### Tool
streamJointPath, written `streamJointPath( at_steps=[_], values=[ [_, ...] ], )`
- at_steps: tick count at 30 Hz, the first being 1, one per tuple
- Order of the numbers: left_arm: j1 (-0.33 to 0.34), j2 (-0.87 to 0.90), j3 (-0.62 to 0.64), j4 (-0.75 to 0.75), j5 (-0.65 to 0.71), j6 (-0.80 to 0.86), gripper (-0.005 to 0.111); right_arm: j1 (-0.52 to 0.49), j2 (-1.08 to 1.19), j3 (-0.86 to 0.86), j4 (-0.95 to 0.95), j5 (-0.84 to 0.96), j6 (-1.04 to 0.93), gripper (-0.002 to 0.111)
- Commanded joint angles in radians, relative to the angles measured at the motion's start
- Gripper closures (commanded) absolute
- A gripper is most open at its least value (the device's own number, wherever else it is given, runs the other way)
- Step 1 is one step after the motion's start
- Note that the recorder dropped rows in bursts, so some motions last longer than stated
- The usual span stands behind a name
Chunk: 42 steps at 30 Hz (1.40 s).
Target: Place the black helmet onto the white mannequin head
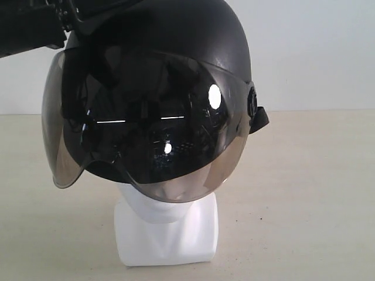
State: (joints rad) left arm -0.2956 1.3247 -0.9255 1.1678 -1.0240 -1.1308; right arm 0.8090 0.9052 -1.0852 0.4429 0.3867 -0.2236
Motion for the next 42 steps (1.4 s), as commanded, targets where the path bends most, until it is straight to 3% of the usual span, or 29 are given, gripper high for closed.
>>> streamJointPath(
  at_steps=[1, 13, 21, 34, 42],
  values=[
    [-0.005, -0.003, -0.018, -0.001, 0.030, 0.006, 0.102, -0.001, 0.061, -0.075, -0.010, 0.053, -0.040, 0.108],
    [0.089, -0.003, -0.096, 0.014, 0.034, 0.006, 0.102, -0.001, 0.208, -0.250, -0.010, 0.197, -0.066, 0.108],
    [0.173, 0.012, -0.183, 0.172, 0.020, -0.045, 0.102, -0.001, 0.334, -0.372, -0.010, 0.302, -0.078, 0.108],
    [0.181, 0.153, -0.298, 0.265, -0.169, -0.089, 0.102, -0.001, 0.516, -0.586, -0.012, 0.494, -0.084, 0.108],
    [0.181, 0.204, -0.353, 0.281, -0.197, -0.104, 0.102, -0.001, 0.561, -0.603, -0.012, 0.517, -0.084, 0.108]
  ],
)
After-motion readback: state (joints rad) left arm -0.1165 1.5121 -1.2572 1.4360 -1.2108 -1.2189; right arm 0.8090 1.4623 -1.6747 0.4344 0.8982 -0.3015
